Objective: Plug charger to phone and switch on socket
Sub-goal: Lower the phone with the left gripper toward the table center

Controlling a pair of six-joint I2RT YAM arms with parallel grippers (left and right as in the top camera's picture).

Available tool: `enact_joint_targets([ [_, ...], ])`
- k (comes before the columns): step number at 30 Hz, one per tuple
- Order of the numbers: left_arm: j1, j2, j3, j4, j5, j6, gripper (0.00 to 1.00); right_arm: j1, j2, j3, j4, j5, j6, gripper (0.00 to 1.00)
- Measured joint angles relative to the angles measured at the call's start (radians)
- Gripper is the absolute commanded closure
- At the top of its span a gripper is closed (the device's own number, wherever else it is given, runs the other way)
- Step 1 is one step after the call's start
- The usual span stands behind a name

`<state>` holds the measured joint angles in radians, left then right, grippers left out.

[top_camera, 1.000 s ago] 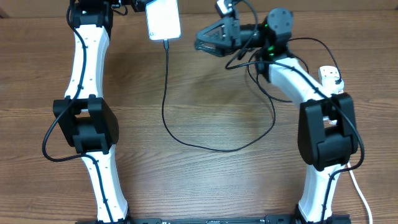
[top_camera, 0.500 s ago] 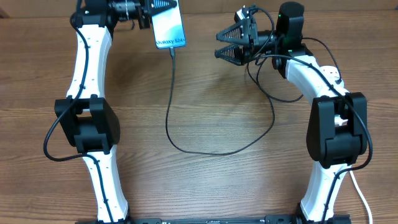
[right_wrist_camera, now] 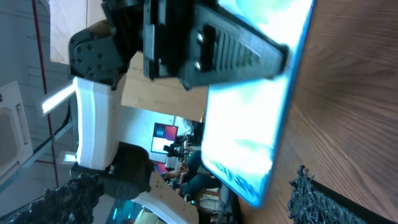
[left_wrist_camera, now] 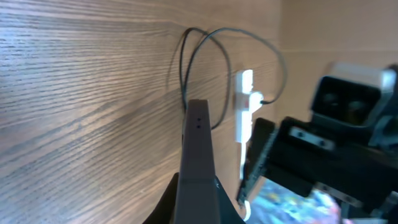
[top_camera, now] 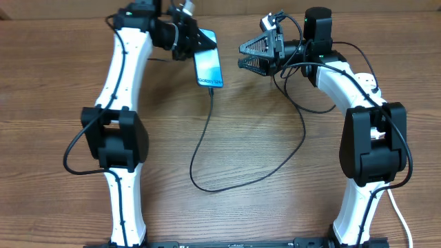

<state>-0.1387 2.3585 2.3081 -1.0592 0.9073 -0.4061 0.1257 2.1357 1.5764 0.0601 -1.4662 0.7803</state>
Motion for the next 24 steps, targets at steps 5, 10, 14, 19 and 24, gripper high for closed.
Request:
enact_joint_targets([
  [5,-0.05,0.016,0.0,-0.008,-0.07,0.018,0.96,0.0,0.0,0.0,0.0,0.0,-0.012,0.0],
  [10,-0.071,0.084,0.0,-0.008,-0.087,0.017,0.96,-0.006,0.0,0.0,0.001,0.0,-0.017,0.0],
  [14,-0.07,0.153,0.0,-0.008,-0.085,0.017,0.96,-0.025,0.0,0.0,0.0,0.001,-0.018,0.0],
  [19,-0.069,0.219,0.0,0.008,-0.069,0.016,0.96,-0.048,0.0,0.0,-0.001,0.0,-0.018,0.0],
  [24,-0.076,0.252,0.0,0.021,-0.05,0.016,0.96,-0.059,0.0,0.0,-0.001,0.0,-0.019,0.0],
])
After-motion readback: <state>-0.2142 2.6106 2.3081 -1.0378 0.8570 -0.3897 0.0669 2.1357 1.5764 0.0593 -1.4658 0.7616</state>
